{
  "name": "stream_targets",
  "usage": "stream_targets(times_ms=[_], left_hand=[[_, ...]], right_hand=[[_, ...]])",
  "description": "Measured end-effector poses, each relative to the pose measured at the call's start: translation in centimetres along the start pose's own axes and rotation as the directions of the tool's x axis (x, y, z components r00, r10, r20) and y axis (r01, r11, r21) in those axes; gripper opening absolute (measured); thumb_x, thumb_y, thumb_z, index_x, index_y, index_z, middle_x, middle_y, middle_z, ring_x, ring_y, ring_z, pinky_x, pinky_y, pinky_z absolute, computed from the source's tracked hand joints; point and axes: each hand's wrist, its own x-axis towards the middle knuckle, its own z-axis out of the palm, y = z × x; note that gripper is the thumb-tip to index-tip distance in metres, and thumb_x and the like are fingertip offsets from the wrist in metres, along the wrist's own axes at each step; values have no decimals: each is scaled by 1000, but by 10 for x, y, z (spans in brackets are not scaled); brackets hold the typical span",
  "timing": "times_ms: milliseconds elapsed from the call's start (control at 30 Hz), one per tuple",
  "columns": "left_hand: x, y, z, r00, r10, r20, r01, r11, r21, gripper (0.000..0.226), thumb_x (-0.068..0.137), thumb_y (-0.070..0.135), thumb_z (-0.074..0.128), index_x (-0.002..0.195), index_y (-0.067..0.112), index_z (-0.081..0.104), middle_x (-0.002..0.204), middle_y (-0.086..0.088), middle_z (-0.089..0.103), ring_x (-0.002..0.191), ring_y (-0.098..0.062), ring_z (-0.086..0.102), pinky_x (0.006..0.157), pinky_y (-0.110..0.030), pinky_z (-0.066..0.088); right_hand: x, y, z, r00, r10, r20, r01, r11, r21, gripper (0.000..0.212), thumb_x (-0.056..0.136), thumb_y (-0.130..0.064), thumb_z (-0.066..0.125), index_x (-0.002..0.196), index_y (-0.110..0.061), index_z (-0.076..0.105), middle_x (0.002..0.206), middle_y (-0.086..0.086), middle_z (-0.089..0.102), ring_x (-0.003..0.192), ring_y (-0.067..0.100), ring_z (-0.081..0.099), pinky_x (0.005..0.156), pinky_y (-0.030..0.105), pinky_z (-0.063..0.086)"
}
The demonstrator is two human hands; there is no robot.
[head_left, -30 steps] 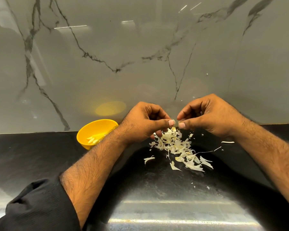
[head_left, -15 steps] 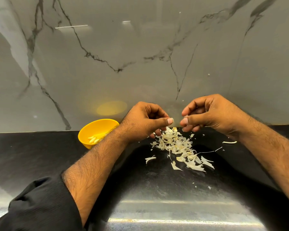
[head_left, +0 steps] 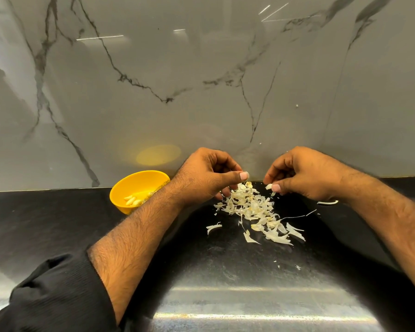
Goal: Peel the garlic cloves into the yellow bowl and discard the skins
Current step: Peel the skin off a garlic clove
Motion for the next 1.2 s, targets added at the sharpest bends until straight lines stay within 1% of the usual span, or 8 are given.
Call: stream_targets(times_ms=[333, 500, 700, 800, 900, 967, 1067, 1200], left_hand=[[0, 0, 4, 1000, -6, 12, 6, 1000, -14, 20, 92, 28, 82, 100, 10, 76, 82, -11, 78, 65, -17, 70, 60, -27, 60], [0, 0, 3, 1000, 2, 10, -2, 1000, 0, 21, 93, 29, 81, 101, 10, 76, 84, -12, 78, 66, -17, 71, 62, -28, 60], [3, -1, -3, 999, 8, -31, -7, 1000, 11, 19, 95, 29, 80, 101, 12, 76, 84, -10, 79, 67, -16, 72, 62, -29, 60], [4, -3, -4, 999, 6, -53, -6, 1000, 0, 19, 94, 29, 80, 100, 11, 76, 83, -11, 79, 66, -16, 72, 62, -29, 60], [3, -3, -1, 999, -3, -44, 2, 1000, -14, 19, 94, 28, 81, 99, 11, 76, 81, -11, 79, 65, -16, 71, 61, -30, 58], [1, -2, -2, 999, -4, -50, 3, 1000, -12, 19, 94, 28, 81, 99, 10, 76, 82, -12, 79, 65, -16, 71, 61, -30, 58], [2, -2, -4, 999, 1, -51, -2, 1000, -16, 20, 94, 27, 81, 100, 10, 75, 83, -12, 79, 66, -17, 71, 61, -29, 60], [2, 0, -3, 999, 14, -43, -15, 1000, -2, 14, 95, 23, 80, 100, 10, 76, 83, -10, 79, 67, -17, 72, 63, -29, 61]], right_hand=[[-1, -16, 13, 999, 47, -26, -53, 939, -340, 10, 94, -26, 79, 91, -34, 73, 87, -18, 65, 81, -4, 57, 66, 18, 43], [-7, -22, 6, 988, -11, -154, -26, 971, -238, 14, 92, -19, 80, 88, -32, 77, 93, -16, 68, 90, -1, 62, 83, 25, 52], [-21, -23, -11, 735, -346, -583, 289, 938, -192, 14, 86, -7, 83, 87, -21, 82, 89, -11, 71, 86, 3, 67, 77, 21, 58], [-13, -36, 8, 948, -173, -267, 69, 931, -359, 21, 85, -7, 74, 78, -27, 74, 85, -11, 70, 84, 11, 67, 78, 28, 59], [-8, -38, 26, 996, -54, -65, 8, 821, -571, 17, 88, -12, 67, 81, -27, 70, 84, -9, 68, 81, 12, 65, 77, 32, 60], [-5, -31, 21, 989, -95, -115, 27, 873, -487, 15, 87, -14, 73, 82, -28, 76, 82, -13, 71, 81, 9, 68, 79, 31, 61], [-7, -14, 9, 982, -62, -180, 60, 998, -19, 12, 86, -16, 85, 87, -28, 83, 79, -12, 78, 78, 3, 72, 78, 24, 57], [-4, -7, 12, 983, -49, -177, 147, 792, 592, 18, 80, -1, 82, 97, -5, 80, 87, 18, 78, 80, 27, 74, 73, 32, 63]])
